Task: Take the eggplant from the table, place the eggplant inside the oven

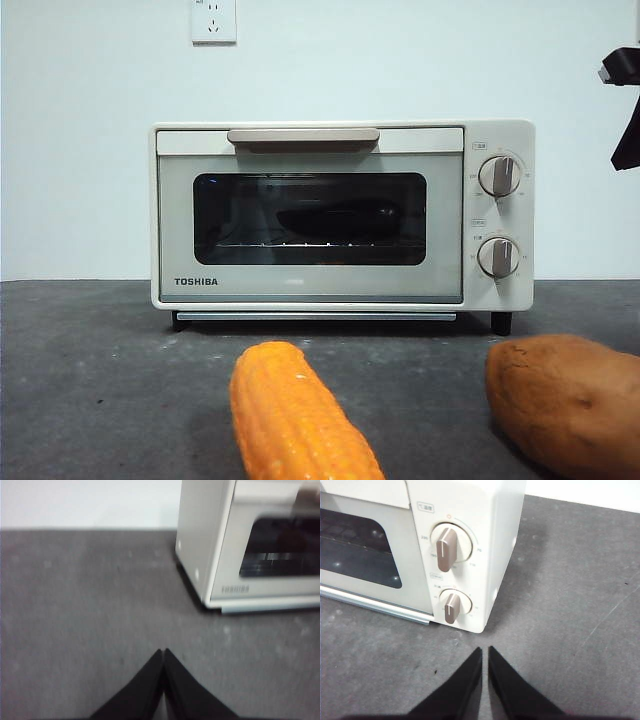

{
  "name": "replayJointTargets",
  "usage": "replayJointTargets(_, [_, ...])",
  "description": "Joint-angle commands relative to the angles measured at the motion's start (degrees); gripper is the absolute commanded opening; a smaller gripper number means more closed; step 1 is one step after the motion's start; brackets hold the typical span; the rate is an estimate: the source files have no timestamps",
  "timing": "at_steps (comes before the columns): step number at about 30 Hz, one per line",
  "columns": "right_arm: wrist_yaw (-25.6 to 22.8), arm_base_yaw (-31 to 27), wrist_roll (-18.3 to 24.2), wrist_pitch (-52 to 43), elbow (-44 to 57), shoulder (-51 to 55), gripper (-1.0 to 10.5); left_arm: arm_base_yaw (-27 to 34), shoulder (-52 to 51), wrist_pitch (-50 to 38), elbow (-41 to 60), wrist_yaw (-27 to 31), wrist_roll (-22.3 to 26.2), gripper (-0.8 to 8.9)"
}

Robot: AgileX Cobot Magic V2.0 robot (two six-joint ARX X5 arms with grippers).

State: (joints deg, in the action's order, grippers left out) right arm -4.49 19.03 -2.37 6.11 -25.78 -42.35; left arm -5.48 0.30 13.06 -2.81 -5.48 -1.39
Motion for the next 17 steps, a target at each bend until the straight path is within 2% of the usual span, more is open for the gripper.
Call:
replayJointTargets(1, [-0.07,0.22,0.04,-0.52,-0.26,-0.22,0.0,0.04,-0.09,-1.22,1.99,-0.02,0.68,0.06])
replayJointTargets(17, [-0.04,0.22,0.04,-0.52,-0.26,-0.2,0.0,0.11,-0.02,-2.36,2.16,-0.07,0.7,0.06])
